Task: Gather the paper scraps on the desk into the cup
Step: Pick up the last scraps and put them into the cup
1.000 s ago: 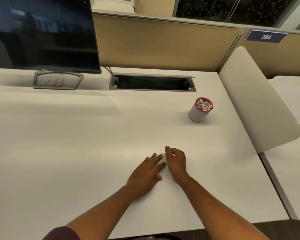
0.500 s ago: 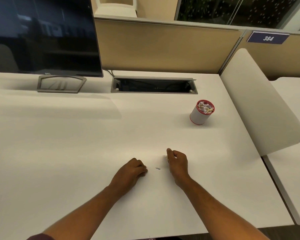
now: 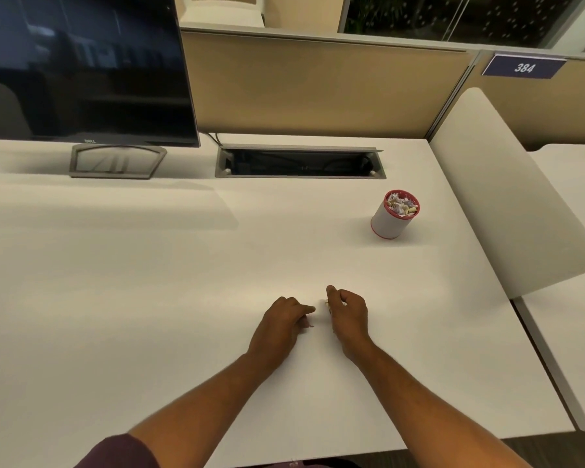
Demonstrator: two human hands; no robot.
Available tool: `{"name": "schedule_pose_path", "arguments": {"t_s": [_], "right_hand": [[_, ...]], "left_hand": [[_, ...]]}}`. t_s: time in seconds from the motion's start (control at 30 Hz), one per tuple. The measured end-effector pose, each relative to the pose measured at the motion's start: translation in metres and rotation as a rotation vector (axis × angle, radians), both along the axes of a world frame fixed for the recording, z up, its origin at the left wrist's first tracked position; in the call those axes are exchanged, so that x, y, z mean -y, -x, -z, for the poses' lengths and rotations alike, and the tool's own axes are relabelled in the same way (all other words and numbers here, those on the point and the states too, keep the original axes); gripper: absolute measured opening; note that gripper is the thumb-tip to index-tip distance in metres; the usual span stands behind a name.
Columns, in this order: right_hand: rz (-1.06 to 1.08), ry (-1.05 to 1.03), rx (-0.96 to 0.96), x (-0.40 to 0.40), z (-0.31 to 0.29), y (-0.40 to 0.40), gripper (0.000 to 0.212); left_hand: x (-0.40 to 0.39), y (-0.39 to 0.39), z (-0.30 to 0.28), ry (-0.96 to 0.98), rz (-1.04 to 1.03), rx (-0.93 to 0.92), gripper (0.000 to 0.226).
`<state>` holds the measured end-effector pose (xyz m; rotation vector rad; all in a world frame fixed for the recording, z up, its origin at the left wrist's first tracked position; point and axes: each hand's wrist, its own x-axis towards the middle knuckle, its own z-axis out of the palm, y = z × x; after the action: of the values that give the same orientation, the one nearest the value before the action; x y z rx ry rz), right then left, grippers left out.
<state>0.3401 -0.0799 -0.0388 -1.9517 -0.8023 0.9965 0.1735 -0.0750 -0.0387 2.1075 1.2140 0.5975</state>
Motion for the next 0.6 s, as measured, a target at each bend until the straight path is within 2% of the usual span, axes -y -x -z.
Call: {"name": "schedule_pose_path", "arguments": {"t_s": [0.07, 0.13, 0.2, 0.3, 0.37, 0.43, 0.5, 0.6], "right_hand": [[0.004, 0.004, -0.007, 0.0, 0.001, 0.0, 0.057], [0.017, -0.003, -0.011, 0.0, 0.002, 0.0, 0.054], [0.027, -0.004, -0.012, 0.0, 0.002, -0.001, 0.052], [0.029, 0.014, -0.029, 0.0, 0.001, -0.001, 0.055], [0.032, 0.027, -0.049, 0.0, 0.0, -0.002, 0.055], [0.051, 0.033, -0.085, 0.0, -0.002, -0.004, 0.053], [0.083, 0.042, -0.14, -0.001, -0.003, -0.005, 0.052], [0.139, 0.076, -0.237, -0.004, -0.003, -0.008, 0.056]], "left_hand": [[0.002, -0.005, 0.003, 0.032, 0.029, -0.073, 0.027], [0.004, -0.007, 0.0, 0.096, 0.015, -0.124, 0.006], [0.002, -0.008, 0.003, 0.136, 0.0, -0.145, 0.013], [-0.002, -0.009, 0.002, 0.214, -0.004, -0.132, 0.007], [-0.003, -0.007, 0.007, 0.051, 0.079, -0.221, 0.008], [-0.005, -0.002, 0.013, -0.091, 0.077, -0.222, 0.01], [-0.007, 0.005, 0.013, -0.071, -0.084, -0.091, 0.012], [-0.013, 0.017, 0.007, 0.175, -0.503, 0.219, 0.016]]}}
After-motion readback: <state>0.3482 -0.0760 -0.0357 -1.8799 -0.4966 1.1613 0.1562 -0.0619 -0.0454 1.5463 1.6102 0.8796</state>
